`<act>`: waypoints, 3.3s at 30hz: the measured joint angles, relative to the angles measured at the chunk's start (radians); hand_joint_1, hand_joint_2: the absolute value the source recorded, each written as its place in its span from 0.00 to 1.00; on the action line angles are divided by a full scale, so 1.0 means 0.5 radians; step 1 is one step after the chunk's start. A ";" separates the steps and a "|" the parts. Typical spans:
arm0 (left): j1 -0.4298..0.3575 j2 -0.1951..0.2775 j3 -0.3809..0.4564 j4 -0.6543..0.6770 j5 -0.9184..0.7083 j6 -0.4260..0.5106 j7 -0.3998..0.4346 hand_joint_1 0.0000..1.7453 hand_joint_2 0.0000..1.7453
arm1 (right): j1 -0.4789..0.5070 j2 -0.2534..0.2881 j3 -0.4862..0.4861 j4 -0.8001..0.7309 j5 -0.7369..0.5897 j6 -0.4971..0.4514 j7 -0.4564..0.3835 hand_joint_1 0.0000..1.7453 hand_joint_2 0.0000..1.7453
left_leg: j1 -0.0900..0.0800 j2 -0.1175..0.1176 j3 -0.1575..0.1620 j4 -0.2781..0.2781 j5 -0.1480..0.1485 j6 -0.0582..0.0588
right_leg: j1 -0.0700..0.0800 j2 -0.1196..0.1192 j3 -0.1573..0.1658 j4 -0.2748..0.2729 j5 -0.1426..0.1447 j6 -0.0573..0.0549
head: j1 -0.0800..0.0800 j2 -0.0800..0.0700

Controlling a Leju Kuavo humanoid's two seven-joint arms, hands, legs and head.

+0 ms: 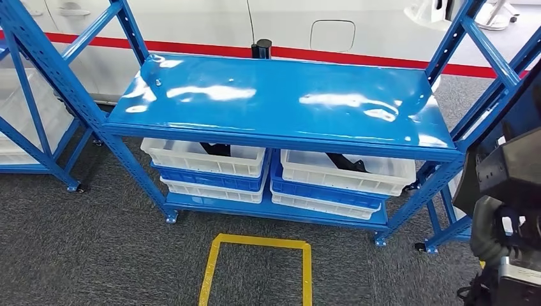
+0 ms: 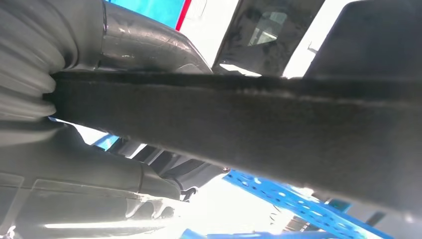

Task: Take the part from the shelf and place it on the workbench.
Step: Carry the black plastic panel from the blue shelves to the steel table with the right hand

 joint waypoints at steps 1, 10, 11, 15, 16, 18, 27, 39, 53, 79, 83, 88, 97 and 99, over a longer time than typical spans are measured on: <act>-0.001 -0.002 0.000 0.000 0.000 0.000 0.000 0.00 1.00 | 0.000 -0.001 -0.001 0.000 0.000 0.000 0.000 1.00 1.00 | 0.003 0.006 -0.020 -0.004 0.021 0.009 | -0.001 0.000 -0.043 0.107 -0.079 -0.012 | 0.003 0.000; -0.003 0.009 0.001 0.000 -0.007 -0.056 0.000 0.00 1.00 | 0.000 -0.002 -0.001 0.004 0.010 -0.006 0.000 1.00 1.00 | 0.003 0.017 -0.201 0.053 0.148 -0.038 | -0.024 0.008 0.280 -0.081 -0.128 0.074 | 0.015 0.000; -0.004 0.011 0.000 0.000 -0.007 -0.057 0.000 0.00 1.00 | 0.001 -0.002 -0.001 0.004 0.011 -0.006 0.001 1.00 1.00 | -0.001 0.015 -0.214 0.065 0.158 -0.049 | -0.020 0.012 0.307 -0.138 -0.131 0.063 | 0.014 0.000; 0.000 0.019 0.000 0.001 -0.007 -0.057 0.000 0.00 1.00 | 0.001 0.001 -0.002 0.004 0.012 -0.007 0.002 1.00 1.00 | 0.011 0.005 -0.261 0.143 0.083 -0.092 | -0.036 0.008 0.244 -0.129 -0.092 -0.023 | -0.001 0.000; 0.002 0.021 0.000 0.001 -0.007 -0.057 0.000 0.00 1.00 | 0.001 0.002 -0.002 0.004 0.012 -0.007 0.002 1.00 1.00 | 0.016 0.001 -0.293 0.233 -0.008 -0.103 | -0.040 0.005 0.225 -0.130 -0.074 -0.047 | -0.003 0.000; 0.002 0.020 -0.001 0.001 -0.009 -0.058 0.000 0.00 1.00 | 0.001 0.004 -0.002 0.004 0.014 -0.007 0.003 1.00 1.00 | 0.022 -0.004 -0.370 0.489 -0.194 -0.119 | -0.033 0.002 0.186 -0.126 -0.038 -0.071 | -0.006 0.000; -0.005 0.024 -0.003 0.001 -0.034 -0.066 0.000 0.00 1.00 | 0.014 0.006 -0.007 -0.010 0.046 -0.051 -0.029 1.00 1.00 | 0.014 -0.019 0.044 0.058 -0.075 -0.077 | -0.020 -0.002 0.065 -0.078 0.059 0.007 | -0.005 0.000; -0.010 0.031 -0.003 0.001 -0.034 -0.068 0.002 0.00 1.00 | 0.107 0.008 -0.012 -0.042 0.040 -0.091 -0.109 1.00 1.00 | 0.002 0.020 -0.204 0.074 0.123 -0.012 | -0.019 0.000 0.207 0.087 -0.143 0.073 | 0.019 0.000; -0.010 0.042 -0.004 0.002 -0.034 -0.083 0.001 0.00 1.00 | 0.143 0.023 -0.010 -0.076 0.080 -0.088 -0.100 1.00 1.00 | 0.035 -0.006 -0.203 0.460 -0.117 -0.120 | -0.027 -0.006 0.111 -0.087 0.012 -0.050 | -0.008 0.000; -0.017 0.056 -0.039 0.002 -0.108 -0.087 -0.072 0.00 1.00 | 0.171 0.025 -0.034 -0.132 0.125 -0.061 -0.097 1.00 1.00 | 0.020 -0.036 -0.358 0.481 -0.150 -0.119 | -0.033 -0.025 0.245 -0.136 -0.072 -0.061 | -0.017 0.000; -0.012 0.057 -0.040 0.002 -0.108 -0.087 -0.072 0.00 1.00 | 0.176 0.025 -0.032 -0.133 0.157 -0.060 -0.096 1.00 1.00 | 0.045 -0.002 -0.337 0.542 -0.111 -0.147 | -0.031 -0.108 0.228 -0.130 -0.068 -0.065 | -0.018 0.000; -0.019 0.059 -0.040 0.002 -0.101 -0.087 -0.072 0.00 1.00 | 0.174 0.028 -0.024 -0.135 0.211 -0.041 -0.087 1.00 1.00 | 0.017 0.131 -0.094 0.090 0.025 -0.101 | -0.006 -0.193 0.250 -0.126 -0.075 -0.022 | -0.014 0.000; -0.015 0.045 -0.039 0.002 -0.076 -0.076 -0.070 0.00 1.00 | 0.182 0.033 0.005 -0.139 0.250 0.012 -0.084 1.00 1.00 | 0.022 -0.083 -0.133 0.047 0.083 -0.009 | -0.008 -0.004 -0.055 0.486 -0.312 0.003 | 0.013 0.000; -0.013 0.041 -0.039 0.002 -0.075 -0.074 -0.070 0.00 1.00 | 0.185 0.033 0.006 -0.139 0.246 0.015 -0.088 1.00 1.00 | 0.024 -0.141 -0.134 0.056 0.085 -0.015 | -0.015 0.031 0.041 0.258 -0.190 0.040 | 0.014 0.000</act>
